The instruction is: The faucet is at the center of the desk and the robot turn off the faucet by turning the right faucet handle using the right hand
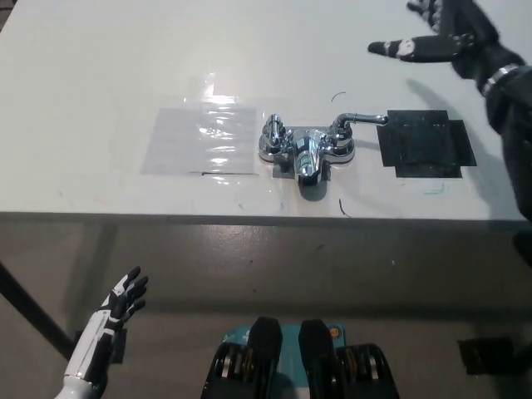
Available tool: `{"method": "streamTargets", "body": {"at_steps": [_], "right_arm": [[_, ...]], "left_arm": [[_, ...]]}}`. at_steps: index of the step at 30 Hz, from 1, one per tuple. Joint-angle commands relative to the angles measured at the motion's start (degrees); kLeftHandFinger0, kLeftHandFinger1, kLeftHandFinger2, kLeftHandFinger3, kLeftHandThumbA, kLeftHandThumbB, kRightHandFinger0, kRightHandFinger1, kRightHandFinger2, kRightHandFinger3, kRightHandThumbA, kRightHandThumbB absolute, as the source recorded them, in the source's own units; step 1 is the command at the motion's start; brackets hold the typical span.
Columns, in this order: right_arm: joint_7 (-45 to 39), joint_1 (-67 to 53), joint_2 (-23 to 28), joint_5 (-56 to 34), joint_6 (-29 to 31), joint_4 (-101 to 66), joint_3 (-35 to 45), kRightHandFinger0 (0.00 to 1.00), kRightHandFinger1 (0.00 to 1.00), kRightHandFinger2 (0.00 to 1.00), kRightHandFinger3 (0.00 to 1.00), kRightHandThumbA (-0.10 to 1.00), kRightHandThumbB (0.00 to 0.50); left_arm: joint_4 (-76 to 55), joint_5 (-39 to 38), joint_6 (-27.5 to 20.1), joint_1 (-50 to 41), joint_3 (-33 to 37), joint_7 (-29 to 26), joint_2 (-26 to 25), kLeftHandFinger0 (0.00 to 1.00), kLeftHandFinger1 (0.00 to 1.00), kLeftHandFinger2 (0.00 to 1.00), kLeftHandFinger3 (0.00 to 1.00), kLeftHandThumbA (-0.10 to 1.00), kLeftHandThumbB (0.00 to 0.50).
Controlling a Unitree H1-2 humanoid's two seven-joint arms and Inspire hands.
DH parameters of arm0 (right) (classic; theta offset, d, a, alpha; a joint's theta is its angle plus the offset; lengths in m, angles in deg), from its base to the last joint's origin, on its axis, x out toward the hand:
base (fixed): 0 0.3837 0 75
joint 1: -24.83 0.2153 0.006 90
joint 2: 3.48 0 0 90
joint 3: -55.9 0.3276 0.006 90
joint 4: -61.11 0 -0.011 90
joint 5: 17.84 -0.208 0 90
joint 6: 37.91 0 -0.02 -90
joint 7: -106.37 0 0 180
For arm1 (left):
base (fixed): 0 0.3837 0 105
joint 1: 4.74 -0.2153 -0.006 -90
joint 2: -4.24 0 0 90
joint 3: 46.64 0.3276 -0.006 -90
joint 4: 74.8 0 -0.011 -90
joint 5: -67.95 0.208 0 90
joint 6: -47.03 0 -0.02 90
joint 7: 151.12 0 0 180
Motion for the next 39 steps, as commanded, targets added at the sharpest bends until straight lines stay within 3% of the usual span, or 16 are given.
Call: {"method": "streamTargets", "body": {"at_steps": [1,2,5,9,11,20,24,39], "right_arm": [[-1.5,6.2,-0.7,1.9,3.5,7.0,-0.5,1.0,1.0,1.0,1.0,1.0,0.363],[-1.5,7.3,-1.1,2.2,5.3,11.6,-0.6,1.0,1.0,1.0,1.0,1.0,0.387],[-1.0,8.6,-1.6,3.6,7.8,17.7,-1.2,1.0,1.0,1.0,1.0,1.0,0.378],[-0.9,9.3,-2.1,4.3,8.3,23.1,-1.4,1.0,1.0,1.0,1.0,1.0,0.402],[-1.0,9.3,-2.4,4.1,8.8,24.5,-1.0,1.0,1.0,1.0,1.0,1.0,0.384],[-1.7,8.3,-3.3,3.1,9.9,28.6,0.5,1.0,1.0,1.0,1.0,1.0,0.409],[-2.8,7.8,-4.0,1.5,10.9,28.5,2.6,1.0,1.0,1.0,1.0,1.0,0.387],[-7.2,6.9,-7.3,-1.1,8.0,28.6,8.6,1.0,1.0,1.0,1.0,1.0,0.435]], "left_arm": [[-1.3,-0.2,-2.6,0.6,0.1,1.0,-0.4,1.0,1.0,1.0,1.0,1.0,0.404],[-1.3,-0.4,-2.4,0.6,0.1,1.2,-0.4,1.0,1.0,1.0,1.0,1.0,0.411],[-1.1,-0.3,-2.6,0.6,0.1,1.2,-0.4,1.0,1.0,1.0,1.0,1.0,0.399],[-1.4,0.2,-2.5,0.3,0.1,1.2,-0.3,1.0,1.0,1.0,1.0,1.0,0.391],[-1.2,0.3,-2.8,0.6,0.2,1.2,-0.4,1.0,1.0,1.0,1.0,1.0,0.388],[-1.4,-0.1,-2.4,0.6,0.0,1.4,-0.4,1.0,1.0,1.0,1.0,1.0,0.401],[-1.4,0.1,-2.3,0.7,0.0,1.3,-0.4,1.0,1.0,1.0,1.0,1.0,0.397],[-1.4,0.3,-2.5,0.9,0.1,1.5,-0.7,1.0,1.0,1.0,1.0,1.0,0.404]]}}
